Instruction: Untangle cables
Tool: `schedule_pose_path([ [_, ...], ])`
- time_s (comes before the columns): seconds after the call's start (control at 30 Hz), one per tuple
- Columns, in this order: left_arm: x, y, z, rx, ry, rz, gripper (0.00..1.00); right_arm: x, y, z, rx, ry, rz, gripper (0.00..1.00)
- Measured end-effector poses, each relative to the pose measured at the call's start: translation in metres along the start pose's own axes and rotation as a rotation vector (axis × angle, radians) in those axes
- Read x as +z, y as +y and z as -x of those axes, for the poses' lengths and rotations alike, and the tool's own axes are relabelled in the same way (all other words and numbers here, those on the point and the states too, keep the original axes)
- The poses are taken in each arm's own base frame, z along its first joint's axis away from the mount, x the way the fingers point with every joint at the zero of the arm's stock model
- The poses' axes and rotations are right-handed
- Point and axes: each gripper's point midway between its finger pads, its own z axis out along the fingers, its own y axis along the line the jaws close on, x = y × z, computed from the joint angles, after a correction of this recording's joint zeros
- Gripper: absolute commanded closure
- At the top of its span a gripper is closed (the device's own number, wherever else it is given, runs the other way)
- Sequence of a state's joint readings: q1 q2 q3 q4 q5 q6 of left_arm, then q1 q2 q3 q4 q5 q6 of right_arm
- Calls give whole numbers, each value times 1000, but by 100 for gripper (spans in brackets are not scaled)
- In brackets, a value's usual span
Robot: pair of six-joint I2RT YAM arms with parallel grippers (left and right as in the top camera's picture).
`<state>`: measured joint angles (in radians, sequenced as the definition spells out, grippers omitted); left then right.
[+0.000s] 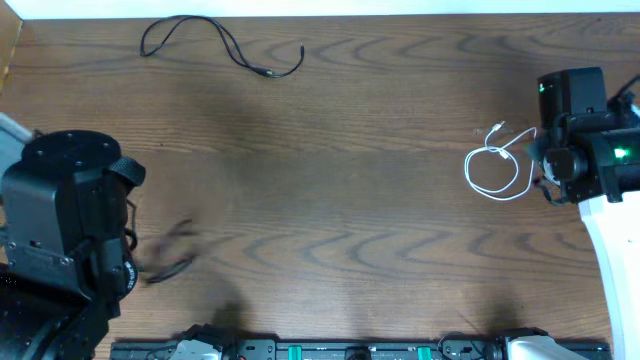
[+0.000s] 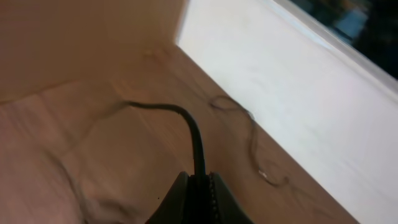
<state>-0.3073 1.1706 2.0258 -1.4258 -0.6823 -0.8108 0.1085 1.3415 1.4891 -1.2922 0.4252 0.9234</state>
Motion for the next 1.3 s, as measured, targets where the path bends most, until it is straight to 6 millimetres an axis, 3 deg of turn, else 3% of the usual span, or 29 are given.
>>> schedule_pose_path([
  [0.1,3,-41,-11,19,88,-170,93,-7,49,-17,-121,117,254,62],
  [0.2,3,-82,-28,65,188,-333,93,-26,88,-39,-279,210,497,44],
  [0.33,-3,-147,-67,131,395,-604,92,-54,116,-73,-451,293,689,35],
  [0.5,-46,-200,-88,189,544,-955,93,-69,140,-109,-582,353,783,27],
  [0.63,-83,-212,-106,253,639,-1126,93,-65,161,-136,-651,399,809,23],
  [0.9,-126,-217,-128,330,730,-1268,93,-36,190,-178,-709,497,787,18],
  [1.0,-136,-218,-134,345,751,-1295,93,-28,201,-194,-730,539,809,11],
  [1.13,-144,-217,-139,361,770,-1315,93,-27,214,-212,-768,575,864,9],
  [1.3,-145,-213,-144,370,798,-1300,93,-35,228,-212,-767,553,935,11],
])
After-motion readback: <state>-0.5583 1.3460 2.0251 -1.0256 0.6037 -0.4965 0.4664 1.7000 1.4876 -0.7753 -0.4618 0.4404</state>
